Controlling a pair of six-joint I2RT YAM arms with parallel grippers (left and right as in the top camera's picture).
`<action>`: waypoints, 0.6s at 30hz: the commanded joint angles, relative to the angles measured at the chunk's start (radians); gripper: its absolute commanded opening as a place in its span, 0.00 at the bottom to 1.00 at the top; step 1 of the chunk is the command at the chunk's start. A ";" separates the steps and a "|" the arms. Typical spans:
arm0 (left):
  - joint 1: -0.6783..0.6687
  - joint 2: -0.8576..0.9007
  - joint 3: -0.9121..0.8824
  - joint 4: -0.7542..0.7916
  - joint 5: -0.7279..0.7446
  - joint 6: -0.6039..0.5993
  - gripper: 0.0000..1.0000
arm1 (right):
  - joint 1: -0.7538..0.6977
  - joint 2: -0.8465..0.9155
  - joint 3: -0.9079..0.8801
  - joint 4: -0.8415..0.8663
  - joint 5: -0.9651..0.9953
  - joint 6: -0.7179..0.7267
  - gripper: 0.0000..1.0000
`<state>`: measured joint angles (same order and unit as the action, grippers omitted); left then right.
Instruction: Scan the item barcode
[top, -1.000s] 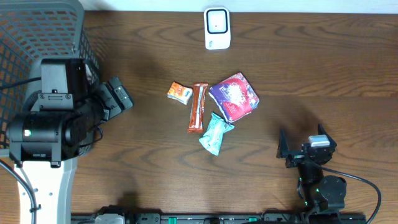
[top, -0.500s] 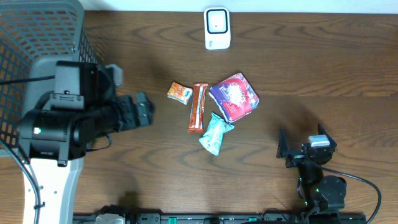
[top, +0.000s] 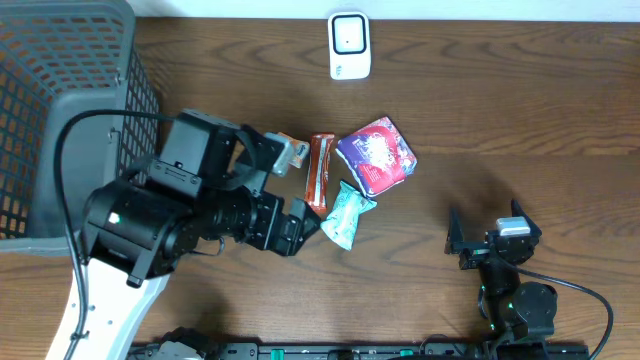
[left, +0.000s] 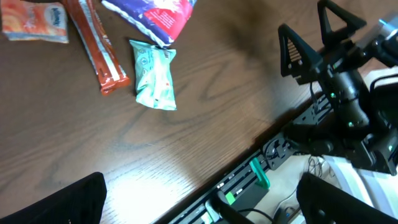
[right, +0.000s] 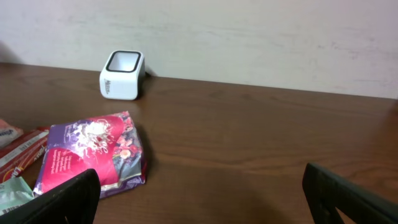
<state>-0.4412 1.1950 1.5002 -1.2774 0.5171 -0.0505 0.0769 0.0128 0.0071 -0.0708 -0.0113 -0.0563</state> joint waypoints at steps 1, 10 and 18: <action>-0.011 0.000 -0.008 0.002 -0.020 0.017 0.98 | -0.006 0.000 -0.002 -0.004 0.001 -0.008 0.99; -0.011 0.000 -0.009 0.000 -0.020 0.012 0.98 | -0.006 0.000 -0.002 -0.004 0.001 -0.008 0.99; -0.011 0.037 -0.011 0.001 -0.020 0.012 0.98 | -0.006 0.000 -0.002 -0.004 0.001 -0.008 0.99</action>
<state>-0.4492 1.2091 1.5002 -1.2758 0.5095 -0.0505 0.0769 0.0128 0.0071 -0.0708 -0.0113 -0.0563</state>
